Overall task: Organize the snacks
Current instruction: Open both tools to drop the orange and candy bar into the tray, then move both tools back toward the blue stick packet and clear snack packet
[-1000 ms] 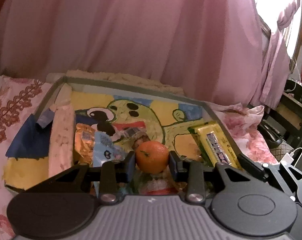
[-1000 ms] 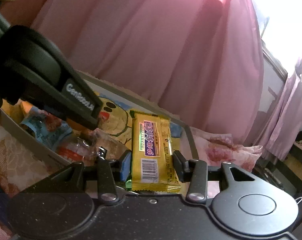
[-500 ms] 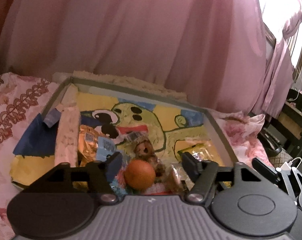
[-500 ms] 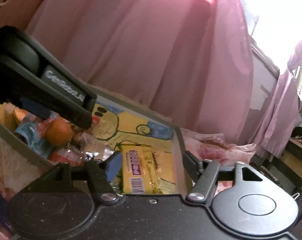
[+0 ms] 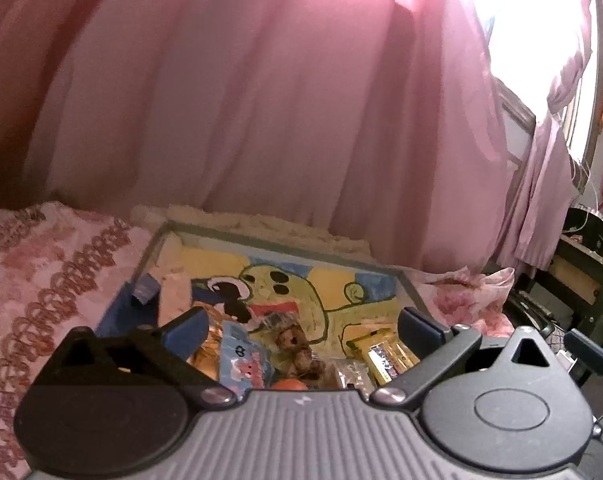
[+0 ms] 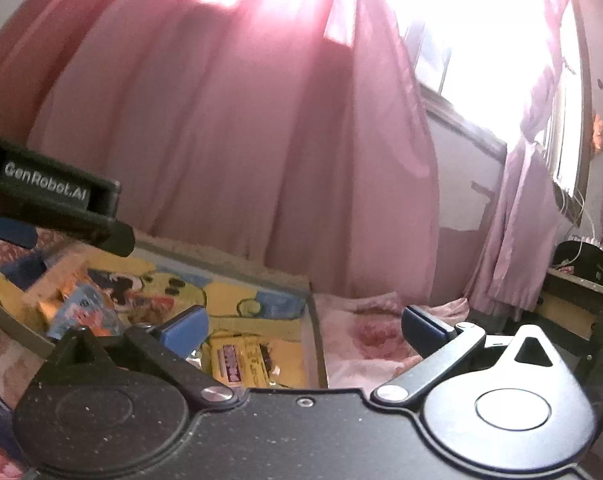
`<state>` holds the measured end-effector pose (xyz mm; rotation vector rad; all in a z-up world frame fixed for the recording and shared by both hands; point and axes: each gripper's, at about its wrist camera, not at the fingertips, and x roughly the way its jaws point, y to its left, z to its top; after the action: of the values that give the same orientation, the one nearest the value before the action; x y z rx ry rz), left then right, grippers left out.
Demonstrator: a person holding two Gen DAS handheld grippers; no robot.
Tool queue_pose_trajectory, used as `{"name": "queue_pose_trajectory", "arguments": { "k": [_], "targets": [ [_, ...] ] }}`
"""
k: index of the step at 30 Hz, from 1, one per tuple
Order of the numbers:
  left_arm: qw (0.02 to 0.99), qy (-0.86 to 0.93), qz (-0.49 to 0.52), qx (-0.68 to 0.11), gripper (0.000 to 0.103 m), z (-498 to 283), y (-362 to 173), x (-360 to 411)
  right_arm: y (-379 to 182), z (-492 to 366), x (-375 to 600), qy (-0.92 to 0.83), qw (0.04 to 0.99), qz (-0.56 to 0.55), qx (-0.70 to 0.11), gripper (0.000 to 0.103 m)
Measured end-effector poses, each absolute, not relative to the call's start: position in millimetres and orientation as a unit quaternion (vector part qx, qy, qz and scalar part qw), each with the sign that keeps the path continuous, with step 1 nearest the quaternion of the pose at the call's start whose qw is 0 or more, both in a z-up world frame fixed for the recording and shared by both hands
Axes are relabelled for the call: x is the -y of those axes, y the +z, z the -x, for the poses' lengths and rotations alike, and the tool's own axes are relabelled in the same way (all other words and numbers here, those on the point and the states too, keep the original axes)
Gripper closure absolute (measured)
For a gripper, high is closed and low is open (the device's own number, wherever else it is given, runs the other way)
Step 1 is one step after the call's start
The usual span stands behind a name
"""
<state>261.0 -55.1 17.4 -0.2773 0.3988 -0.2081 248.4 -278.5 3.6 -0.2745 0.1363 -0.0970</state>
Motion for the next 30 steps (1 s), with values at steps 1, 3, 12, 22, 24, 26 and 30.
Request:
{"name": "queue_pose_trajectory", "arguments": {
  "k": [1, 3, 12, 22, 24, 26, 30],
  "targets": [
    [0.967, -0.101, 0.134, -0.193, 0.001, -256.4, 19.3, 54.2, 6.1, -243.1, 279.3, -0.047, 0.988, 0.135, -0.063, 0.001],
    [0.97, -0.098, 0.126, -0.185, 0.001, -246.2, 22.8, 52.2, 10.1, -232.9, 280.4, -0.045, 0.989, 0.133, -0.053, 0.001],
    [0.976, -0.078, 0.109, -0.173, 0.0, -202.7, 26.6, 34.5, 22.6, -185.5, 289.2, -0.044, 0.992, 0.115, -0.031, 0.001],
    [0.971, -0.068, 0.099, -0.206, 0.0, -167.0, 16.9, 21.2, 17.1, -145.2, 299.9, -0.037, 0.99, 0.106, -0.081, 0.001],
    [0.969, -0.066, 0.093, -0.217, 0.0, -159.9, 13.4, 20.1, 15.0, -139.9, 301.1, -0.034, 0.99, 0.099, -0.099, 0.001],
    [0.968, -0.064, 0.091, -0.224, 0.0, -153.4, 10.4, 19.2, 12.7, -135.6, 301.2, -0.029, 0.988, 0.094, -0.115, 0.001],
    [0.964, -0.067, 0.085, -0.242, 0.001, -139.7, 2.4, 20.9, 7.3, -127.7, 299.7, -0.018, 0.985, 0.09, -0.148, 0.001]
  ]
}}
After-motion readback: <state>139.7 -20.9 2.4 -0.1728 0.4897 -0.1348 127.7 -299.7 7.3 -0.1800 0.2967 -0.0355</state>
